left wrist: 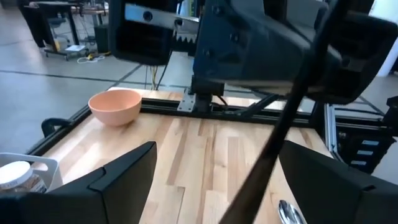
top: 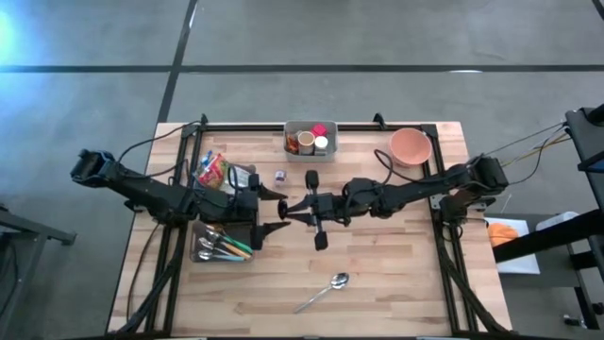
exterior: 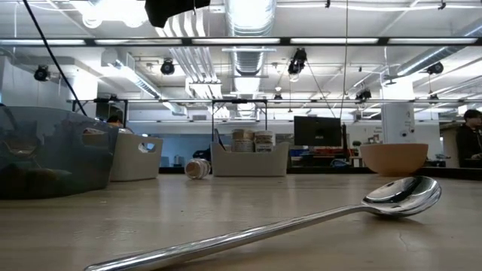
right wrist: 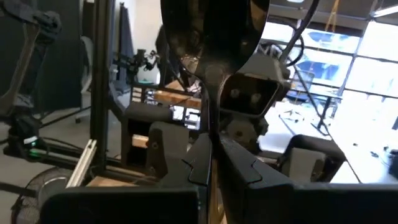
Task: Pick & Place Food Item
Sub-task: Put the black spoon into the black bin
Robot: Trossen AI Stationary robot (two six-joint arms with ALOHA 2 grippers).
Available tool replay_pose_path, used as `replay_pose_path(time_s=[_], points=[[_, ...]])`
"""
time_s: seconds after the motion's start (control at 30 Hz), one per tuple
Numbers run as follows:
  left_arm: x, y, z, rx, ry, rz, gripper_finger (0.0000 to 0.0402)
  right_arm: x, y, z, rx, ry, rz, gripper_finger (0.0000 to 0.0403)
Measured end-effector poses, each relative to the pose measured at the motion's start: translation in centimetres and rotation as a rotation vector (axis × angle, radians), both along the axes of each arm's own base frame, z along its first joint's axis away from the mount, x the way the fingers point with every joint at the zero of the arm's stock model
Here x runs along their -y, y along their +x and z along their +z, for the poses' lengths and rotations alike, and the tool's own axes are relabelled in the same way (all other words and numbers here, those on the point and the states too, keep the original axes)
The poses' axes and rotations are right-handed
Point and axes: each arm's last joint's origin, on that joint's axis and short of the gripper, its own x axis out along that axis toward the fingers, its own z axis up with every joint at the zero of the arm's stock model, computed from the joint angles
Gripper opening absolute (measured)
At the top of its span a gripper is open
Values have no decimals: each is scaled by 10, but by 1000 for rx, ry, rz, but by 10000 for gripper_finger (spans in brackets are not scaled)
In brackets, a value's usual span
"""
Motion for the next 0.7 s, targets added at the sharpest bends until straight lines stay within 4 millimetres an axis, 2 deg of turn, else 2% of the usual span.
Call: replay_pose_path(time_s=[0.1, 0.23, 0.53, 0.57, 0.7], points=[[0, 0, 2, 6, -7, 1, 323, -1, 2, -2, 2, 5, 8, 8], [0, -1, 3, 8, -10, 1, 260, -1, 2, -2, 1, 2, 9, 8], [0, -1, 1, -14, -13, -13, 38, 0, 2, -3, -4, 5, 1, 8], [0, -1, 1, -19, -12, -14, 24, 0, 2, -3, -5, 6, 13, 8], [1, -2, 0, -21, -32, -21, 20, 0, 2, -3, -7, 5, 20, 8]])
